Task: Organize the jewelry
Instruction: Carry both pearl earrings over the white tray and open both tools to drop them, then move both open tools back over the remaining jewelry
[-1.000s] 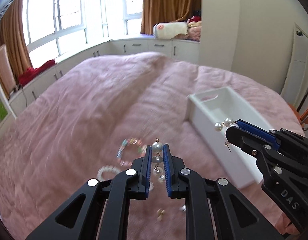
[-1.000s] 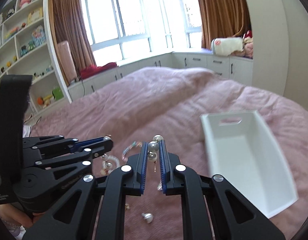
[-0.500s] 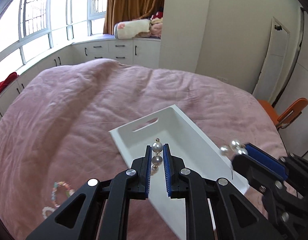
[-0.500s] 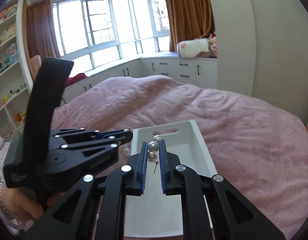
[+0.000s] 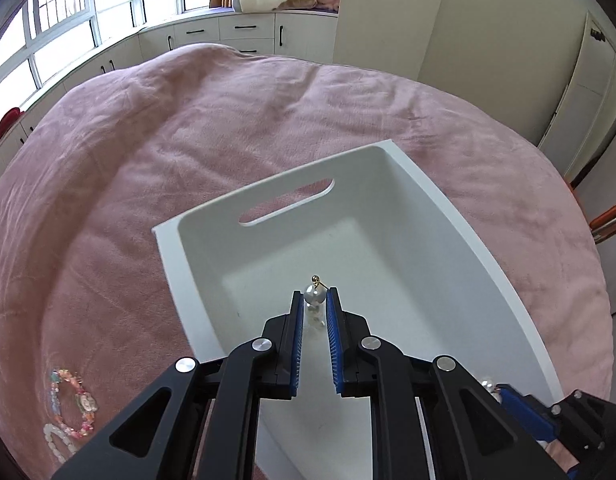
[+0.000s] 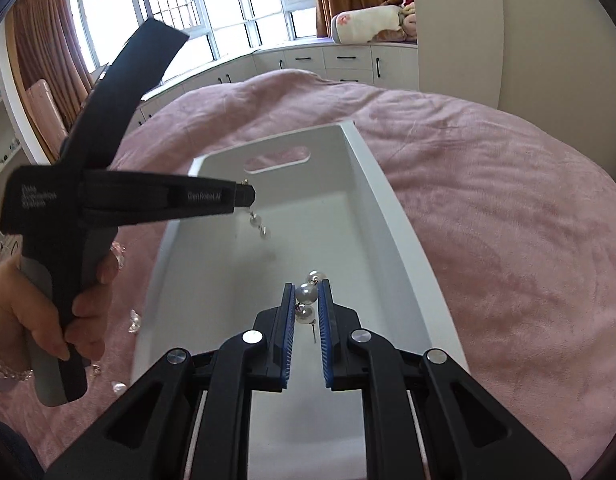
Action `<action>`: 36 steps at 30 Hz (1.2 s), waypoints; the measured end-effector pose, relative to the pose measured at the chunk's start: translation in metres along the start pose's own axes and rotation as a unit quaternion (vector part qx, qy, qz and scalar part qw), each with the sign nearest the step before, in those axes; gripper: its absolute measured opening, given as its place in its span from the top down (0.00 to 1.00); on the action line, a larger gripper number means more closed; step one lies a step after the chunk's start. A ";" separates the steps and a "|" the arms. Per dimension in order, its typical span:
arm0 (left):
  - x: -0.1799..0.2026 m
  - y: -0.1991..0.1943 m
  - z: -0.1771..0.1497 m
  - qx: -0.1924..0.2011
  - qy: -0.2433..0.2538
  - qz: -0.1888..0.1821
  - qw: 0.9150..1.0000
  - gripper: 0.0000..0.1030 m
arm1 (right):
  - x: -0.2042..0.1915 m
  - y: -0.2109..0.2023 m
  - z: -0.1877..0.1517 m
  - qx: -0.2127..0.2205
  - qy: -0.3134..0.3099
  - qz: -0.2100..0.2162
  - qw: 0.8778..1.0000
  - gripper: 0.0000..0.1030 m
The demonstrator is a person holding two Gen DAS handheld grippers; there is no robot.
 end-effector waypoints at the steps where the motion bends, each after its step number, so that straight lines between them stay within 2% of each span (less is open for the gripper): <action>1: 0.000 0.003 0.000 0.000 -0.002 -0.001 1.000 0.84 | 0.001 0.004 -0.001 -0.001 -0.001 -0.002 1.000 0.88; 9: 0.003 0.018 -0.002 -0.012 -0.005 0.003 1.000 0.83 | -0.001 0.013 -0.009 -0.005 -0.009 -0.009 1.000 0.88; 12: 0.004 0.017 -0.001 -0.011 0.000 0.012 1.000 0.66 | -0.001 0.012 -0.009 0.004 -0.018 -0.018 1.000 0.84; 13: 0.003 0.014 0.000 -0.008 -0.002 0.012 1.000 0.64 | -0.002 0.011 -0.009 0.006 -0.022 -0.021 1.000 0.79; 15: 0.002 0.007 0.002 -0.002 -0.002 0.008 1.000 0.64 | -0.005 0.006 -0.009 0.016 -0.028 -0.024 0.999 0.54; 17: -0.001 -0.002 0.004 0.007 0.001 0.009 1.000 0.62 | -0.006 0.000 -0.007 0.030 -0.031 -0.027 0.999 0.50; 19: -0.007 -0.016 0.007 0.022 0.003 0.012 1.000 0.56 | -0.011 -0.007 -0.006 0.039 -0.031 -0.016 0.999 0.51; 22: -0.017 -0.039 0.008 0.046 0.003 0.014 0.999 0.46 | -0.019 -0.021 -0.004 0.056 -0.034 -0.005 0.998 0.44; 24: -0.023 -0.056 0.007 0.064 0.008 0.016 0.998 0.44 | -0.027 -0.031 -0.003 0.067 -0.039 0.002 0.997 0.42; 26: -0.032 -0.076 0.004 0.081 0.015 0.021 0.996 0.38 | -0.037 -0.040 -0.004 0.075 -0.045 0.011 0.996 0.39; 31: -0.054 -0.121 -0.010 0.123 0.026 0.037 0.991 0.23 | -0.075 -0.070 -0.007 0.106 -0.083 0.041 0.990 0.33; 36: -0.082 -0.154 -0.036 0.148 0.036 0.057 0.987 0.19 | -0.122 -0.088 -0.023 0.124 -0.142 0.075 0.979 0.29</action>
Point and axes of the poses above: each gripper's, at about its wrist camera, not at the fingertips, and y roughly the way its jaws point, x to its right, z to its top, the point moved 8 cm from there along y, roughly the way its jaws point, and after that the axes turned 8 degrees about y, right-handed, at the moved point
